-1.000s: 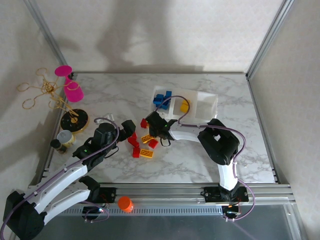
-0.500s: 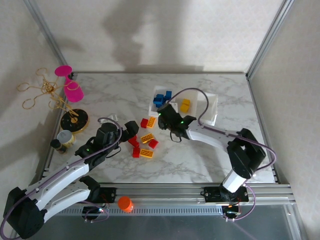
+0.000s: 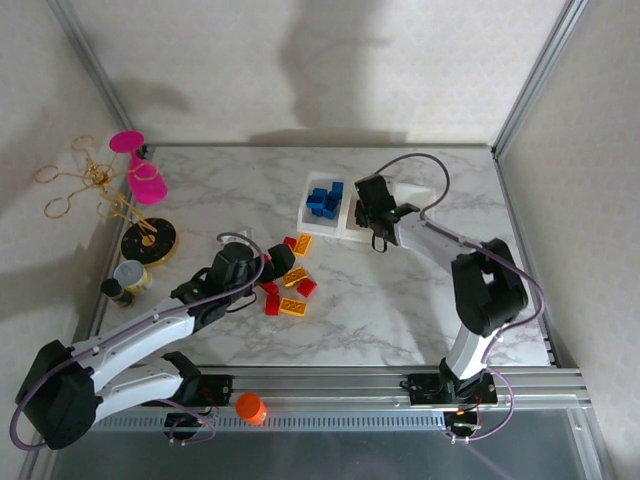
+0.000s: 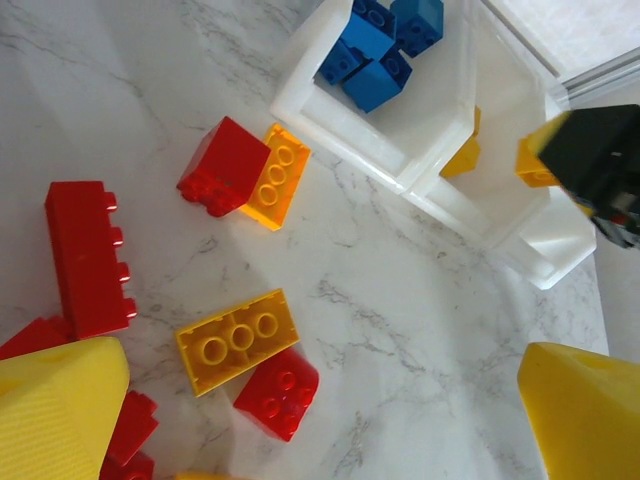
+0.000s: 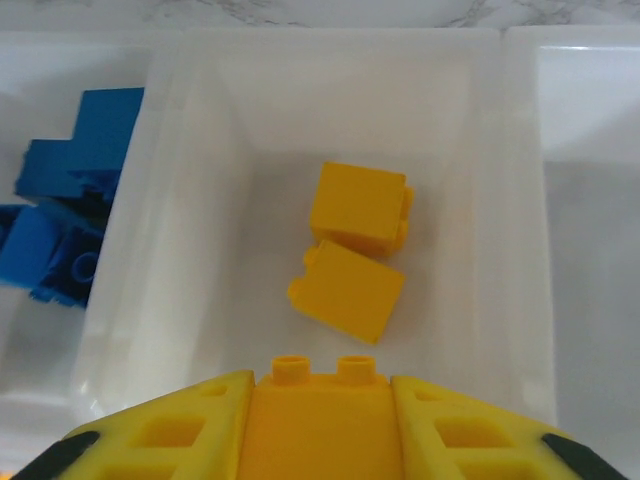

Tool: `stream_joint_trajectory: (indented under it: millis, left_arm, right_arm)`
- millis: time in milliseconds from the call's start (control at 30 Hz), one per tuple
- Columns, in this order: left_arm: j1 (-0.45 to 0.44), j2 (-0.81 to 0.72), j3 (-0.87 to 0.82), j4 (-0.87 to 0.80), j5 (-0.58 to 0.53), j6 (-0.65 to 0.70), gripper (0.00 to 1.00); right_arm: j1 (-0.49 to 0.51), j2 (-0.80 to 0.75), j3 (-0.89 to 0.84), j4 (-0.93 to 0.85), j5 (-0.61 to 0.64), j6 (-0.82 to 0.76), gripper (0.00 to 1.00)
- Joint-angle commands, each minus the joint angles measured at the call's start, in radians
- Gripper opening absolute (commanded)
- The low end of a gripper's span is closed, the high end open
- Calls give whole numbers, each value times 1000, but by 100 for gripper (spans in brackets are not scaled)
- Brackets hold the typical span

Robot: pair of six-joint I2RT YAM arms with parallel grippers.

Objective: Sort the legos into containers by color
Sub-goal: Place the lego in the container, then move the lego to the center of the table.

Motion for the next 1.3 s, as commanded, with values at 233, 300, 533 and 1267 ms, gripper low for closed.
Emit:
stream_joint_trajectory:
  millis: [233,300,533,1267]
  left_arm:
    - [-10,29,71,22,-7,18,100]
    - [-10,30,75,19,-9,21,100]
    - [-10,7,80,-6,-27,39,100]
    - [-8,-203,-19,-153,-163,1,100]
  right_arm:
    - [-54,139,183,22,-62,-70,54]
    - [-52,131,187,23,-66,-71,54]
    - [-23,13,105,41,-126,-84,56]
    - [319,138,68,-11,-80,170,65]
